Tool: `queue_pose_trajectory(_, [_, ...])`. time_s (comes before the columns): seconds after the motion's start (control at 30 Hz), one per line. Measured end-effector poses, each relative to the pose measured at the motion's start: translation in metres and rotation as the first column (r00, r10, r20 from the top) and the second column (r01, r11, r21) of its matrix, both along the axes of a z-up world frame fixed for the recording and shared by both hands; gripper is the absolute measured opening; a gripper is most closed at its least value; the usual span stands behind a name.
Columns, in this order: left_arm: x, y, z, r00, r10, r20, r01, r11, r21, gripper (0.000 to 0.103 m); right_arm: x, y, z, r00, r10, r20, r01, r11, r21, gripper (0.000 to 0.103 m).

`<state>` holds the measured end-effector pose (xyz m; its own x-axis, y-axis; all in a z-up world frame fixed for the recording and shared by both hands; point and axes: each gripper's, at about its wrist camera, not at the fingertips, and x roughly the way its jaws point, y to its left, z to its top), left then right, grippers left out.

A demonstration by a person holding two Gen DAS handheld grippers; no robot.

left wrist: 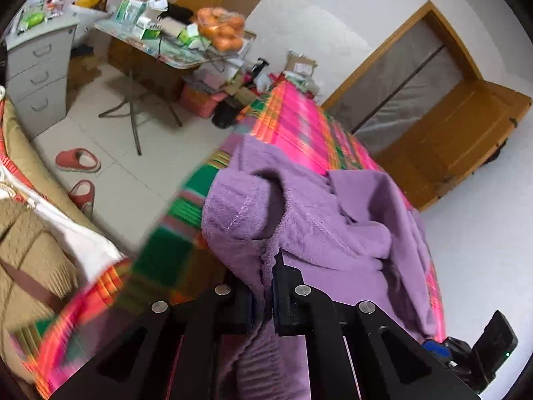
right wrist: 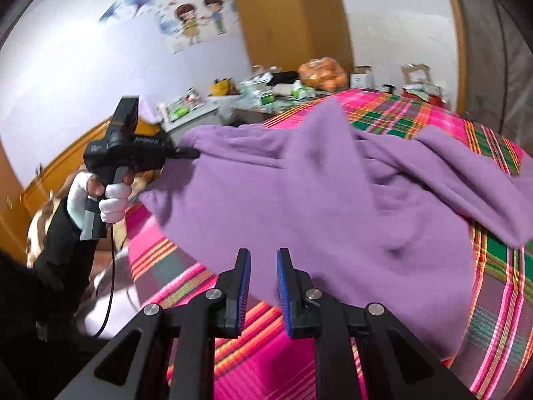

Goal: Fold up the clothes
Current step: 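Hold the hem with the left gripper while the right gripper grasps the fabric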

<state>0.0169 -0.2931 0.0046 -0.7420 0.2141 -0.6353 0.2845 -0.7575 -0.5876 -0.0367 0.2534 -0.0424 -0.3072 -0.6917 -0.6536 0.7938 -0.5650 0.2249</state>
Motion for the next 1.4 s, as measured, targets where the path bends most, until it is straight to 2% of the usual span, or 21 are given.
queue_pose_trajectory(0.03, [-0.004, -0.007, -0.004, 1.0, -0.003, 0.015, 0.003, 1.0, 0.02, 0.009, -0.005, 0.0, -0.001, 1.0, -0.023, 0.011, 0.023, 1.0, 0.0, 0.018])
queue_pose_trajectory(0.1, [-0.004, -0.004, -0.005, 1.0, -0.021, 0.009, 0.022, 1.0, -0.019, 0.01, -0.01, 0.002, -0.002, 0.998, -0.062, 0.002, 0.062, 0.998, 0.006, 0.023])
queue_pose_trajectory(0.2, [0.002, 0.005, -0.004, 0.999, -0.029, -0.021, 0.028, 0.998, -0.048, 0.011, -0.011, -0.01, -0.003, 0.995, -0.066, -0.072, 0.071, 0.996, 0.058, 0.034])
queue_pose_trajectory(0.33, [0.015, 0.008, -0.01, 0.999, -0.009, -0.049, 0.008, 1.0, -0.02, 0.015, -0.01, -0.029, -0.005, 0.983, -0.058, -0.176, 0.082, 0.988, 0.132, 0.043])
queue_pose_trajectory(0.6, [0.023, 0.01, -0.014, 0.997, 0.007, -0.079, -0.007, 1.0, 0.001, 0.016, -0.01, -0.066, -0.008, 0.927, -0.017, -0.374, 0.127, 0.954, 0.271, 0.044])
queue_pose_trajectory(0.63, [0.023, 0.01, -0.014, 0.997, 0.007, -0.081, -0.007, 1.0, 0.004, 0.016, -0.01, -0.07, -0.008, 0.918, -0.01, -0.398, 0.134, 0.949, 0.287, 0.031])
queue_pose_trajectory(0.67, [0.022, 0.009, -0.015, 0.997, 0.008, -0.082, -0.007, 1.0, 0.006, 0.016, -0.012, -0.067, -0.005, 0.916, -0.026, -0.401, 0.148, 0.95, 0.276, 0.005])
queue_pose_trajectory(0.73, [0.021, 0.008, -0.015, 0.996, 0.007, -0.085, -0.006, 1.0, 0.011, 0.016, -0.02, -0.057, 0.001, 0.916, -0.073, -0.395, 0.179, 0.955, 0.238, 0.006])
queue_pose_trajectory(0.77, [0.02, 0.007, -0.016, 0.996, 0.006, -0.086, -0.005, 1.0, 0.014, 0.016, -0.024, -0.043, 0.011, 0.914, -0.125, -0.387, 0.211, 0.959, 0.188, 0.006])
queue_pose_trajectory(0.83, [0.019, 0.006, -0.016, 0.996, 0.006, -0.088, -0.004, 1.0, 0.018, 0.016, -0.031, -0.008, 0.031, 0.89, -0.245, -0.385, 0.301, 0.949, 0.092, 0.006])
queue_pose_trajectory(0.9, [0.019, 0.005, -0.017, 0.996, 0.005, -0.09, -0.003, 1.0, 0.021, 0.016, -0.038, 0.036, 0.05, 0.852, -0.378, -0.361, 0.406, 0.914, 0.0, 0.006])
queue_pose_trajectory(0.97, [0.019, 0.005, -0.017, 0.996, 0.006, -0.091, -0.003, 1.0, 0.024, 0.016, -0.044, 0.088, 0.064, 0.788, -0.533, -0.309, 0.534, 0.841, -0.088, 0.006])
queue_pose_trajectory(1.03, [0.019, 0.004, -0.016, 0.996, 0.005, -0.091, -0.003, 1.0, 0.025, 0.016, -0.046, 0.139, 0.071, 0.688, -0.682, -0.248, 0.671, 0.728, -0.14, 0.006])
queue_pose_trajectory(1.1, [0.019, 0.004, -0.017, 0.996, 0.004, -0.09, -0.002, 1.0, 0.02, 0.016, -0.042, 0.191, 0.067, 0.547, -0.814, -0.192, 0.805, 0.575, -0.145, 0.006])
queue_pose_trajectory(1.13, [0.019, 0.004, -0.017, 0.996, 0.003, -0.089, -0.001, 1.0, 0.018, 0.016, -0.041, 0.21, 0.062, 0.498, -0.853, -0.156, 0.845, 0.517, -0.133, 0.008])
queue_pose_trajectory(1.2, [0.018, 0.006, -0.016, 0.996, 0.0, -0.087, 0.001, 1.0, 0.013, 0.016, -0.042, 0.244, 0.043, 0.417, -0.907, -0.061, 0.904, 0.421, -0.076, 0.019])
queue_pose_trajectory(1.23, [0.018, 0.006, -0.016, 0.996, -0.001, -0.086, 0.002, 1.0, 0.009, 0.017, -0.043, 0.253, 0.031, 0.4, -0.916, -0.02, 0.916, 0.4, -0.037, 0.025])
queue_pose_trajectory(1.27, [0.018, 0.007, -0.015, 0.996, -0.002, -0.085, 0.002, 1.0, 0.006, 0.017, -0.043, 0.257, 0.018, 0.397, -0.918, 0.008, 0.918, 0.397, 0.002, 0.026])
queue_pose_trajectory(1.33, [0.019, 0.009, -0.015, 0.997, 0.003, -0.081, -0.003, 1.0, -0.005, 0.017, -0.039, 0.255, 0.006, 0.411, -0.912, 0.016, 0.911, 0.411, 0.038, 0.026])
queue_pose_trajectory(1.4, [0.021, 0.012, -0.014, 0.997, 0.006, -0.075, -0.007, 1.0, -0.01, 0.017, -0.034, 0.251, 0.006, 0.425, -0.905, 0.008, 0.904, 0.426, 0.031, 0.026])
